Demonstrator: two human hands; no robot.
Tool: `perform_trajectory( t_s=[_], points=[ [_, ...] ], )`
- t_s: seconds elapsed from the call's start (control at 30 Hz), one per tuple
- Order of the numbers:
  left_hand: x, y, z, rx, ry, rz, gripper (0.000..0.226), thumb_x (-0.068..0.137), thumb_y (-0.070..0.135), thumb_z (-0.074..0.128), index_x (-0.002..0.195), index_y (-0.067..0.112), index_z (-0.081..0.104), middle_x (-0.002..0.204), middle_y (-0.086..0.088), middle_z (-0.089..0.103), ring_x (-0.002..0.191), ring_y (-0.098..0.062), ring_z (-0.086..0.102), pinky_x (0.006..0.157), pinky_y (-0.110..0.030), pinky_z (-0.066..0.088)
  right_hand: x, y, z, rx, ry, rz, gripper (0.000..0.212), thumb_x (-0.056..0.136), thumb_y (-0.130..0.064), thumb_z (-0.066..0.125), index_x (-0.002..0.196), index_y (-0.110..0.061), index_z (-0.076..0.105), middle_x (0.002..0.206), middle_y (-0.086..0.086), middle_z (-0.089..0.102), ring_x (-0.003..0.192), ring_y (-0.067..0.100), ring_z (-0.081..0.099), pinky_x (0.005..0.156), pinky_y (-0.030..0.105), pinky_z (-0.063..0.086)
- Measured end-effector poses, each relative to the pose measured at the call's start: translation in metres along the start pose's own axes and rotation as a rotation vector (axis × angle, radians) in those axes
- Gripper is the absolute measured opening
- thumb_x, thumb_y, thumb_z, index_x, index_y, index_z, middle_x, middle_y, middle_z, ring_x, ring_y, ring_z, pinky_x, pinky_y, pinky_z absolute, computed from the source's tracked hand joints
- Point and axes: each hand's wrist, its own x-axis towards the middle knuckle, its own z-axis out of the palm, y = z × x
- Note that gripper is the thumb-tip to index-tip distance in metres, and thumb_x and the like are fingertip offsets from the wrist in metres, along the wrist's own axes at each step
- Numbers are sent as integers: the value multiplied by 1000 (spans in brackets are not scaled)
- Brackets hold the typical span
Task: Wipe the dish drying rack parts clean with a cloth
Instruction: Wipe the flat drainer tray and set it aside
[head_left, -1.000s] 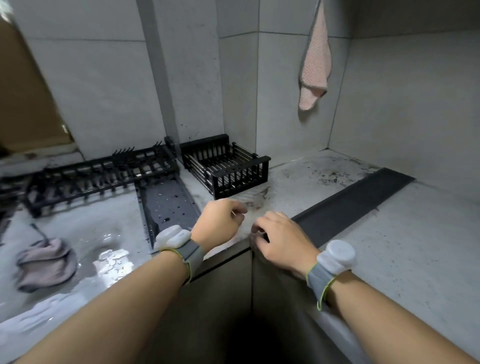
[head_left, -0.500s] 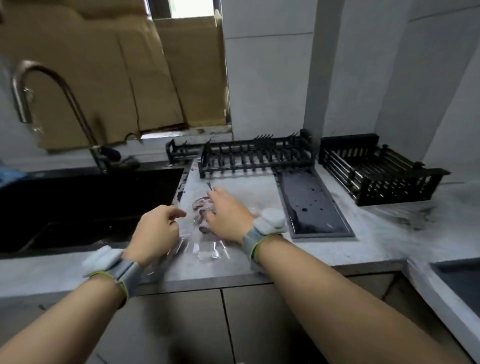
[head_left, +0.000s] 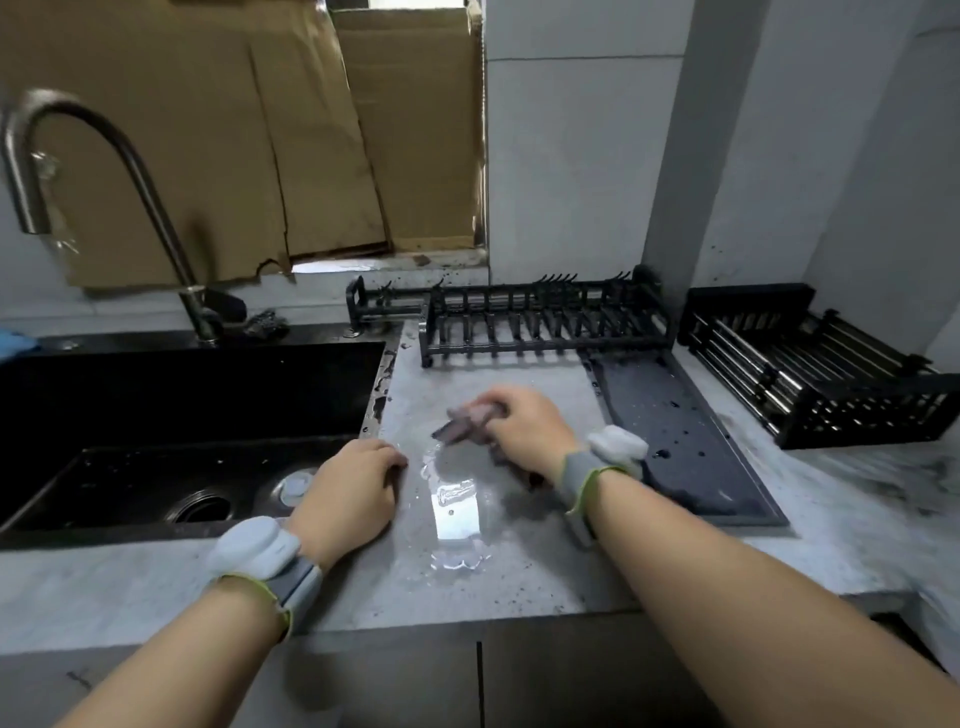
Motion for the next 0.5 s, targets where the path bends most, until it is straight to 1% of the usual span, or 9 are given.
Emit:
perform_trajectory(
  t_s=[0.07, 0.1, 0.13, 0.17, 0.2, 0.27, 0.37, 0.43, 0.5],
  points=[
    [2, -3, -1, -4, -10, -3, 37, 91, 8, 51, 121, 19, 71, 127, 6, 64, 125, -18, 52, 103, -30, 40, 10, 11, -26, 14, 202, 3, 31, 84, -3, 55, 101, -22, 73, 99, 0, 73, 94, 20, 66, 77, 26, 52],
    [2, -3, 0, -11, -3, -1, 38, 90, 7, 51, 120, 19, 71, 125, 6, 65, 123, -19, 53, 102, -30, 41, 16, 20, -37, -63, 264, 17, 31, 88, -6, 53, 105, -23, 72, 104, 1, 72, 100, 21, 64, 81, 25, 48],
    [1, -3, 0, -21, 7, -1, 38, 89, 6, 52, 119, 19, 72, 123, 5, 66, 122, -20, 54, 100, -31, 42, 22, 30, -43, -160, 266, 57, 31, 93, -9, 49, 111, -22, 71, 112, 3, 70, 109, 24, 60, 86, 26, 44],
    [0, -2, 0, -29, 18, -4, 38, 88, 6, 52, 118, 19, 72, 121, 5, 66, 121, -20, 54, 99, -31, 43, 27, 41, -44, -279, 209, 105, 30, 96, -10, 46, 113, -18, 68, 122, 7, 66, 117, 28, 56, 90, 28, 41],
    [-2, -1, 0, -33, 23, -10, 38, 88, 7, 51, 118, 19, 72, 121, 5, 66, 121, -20, 54, 98, -30, 43, 32, 52, -40, -390, 136, 135, 24, 96, -10, 44, 108, -15, 65, 127, 11, 61, 122, 31, 52, 93, 31, 38],
    [-4, 0, 0, -24, 14, -14, 41, 87, 8, 51, 121, 20, 69, 124, 6, 64, 123, -18, 52, 98, -29, 41, 43, 59, -19, -527, 53, 127, 11, 94, -10, 44, 97, -17, 53, 125, 14, 54, 124, 33, 46, 96, 36, 35],
    [-5, -2, -3, -10, -20, 12, 45, 86, 8, 50, 127, 21, 66, 131, 5, 61, 127, -18, 49, 103, -31, 41, 64, 31, 23, -548, -47, -2, 18, 94, -11, 45, 109, -13, 54, 126, 14, 50, 124, 30, 42, 101, 40, 35],
    [-6, -5, -8, -45, -70, 35, 46, 87, 8, 49, 128, 20, 66, 133, 4, 61, 128, -18, 51, 106, -29, 40, 75, 3, 53, -537, -119, -89, 15, 92, -10, 49, 105, -17, 53, 123, 13, 52, 121, 29, 45, 100, 40, 37],
    [-7, -12, -14, -114, -66, 10, 45, 84, 11, 46, 121, 18, 71, 126, 4, 67, 122, -17, 57, 103, -24, 40, 84, -21, 81, -482, -219, -183, 13, 90, -6, 49, 95, -18, 52, 117, 14, 57, 115, 32, 50, 98, 44, 42]
  ],
)
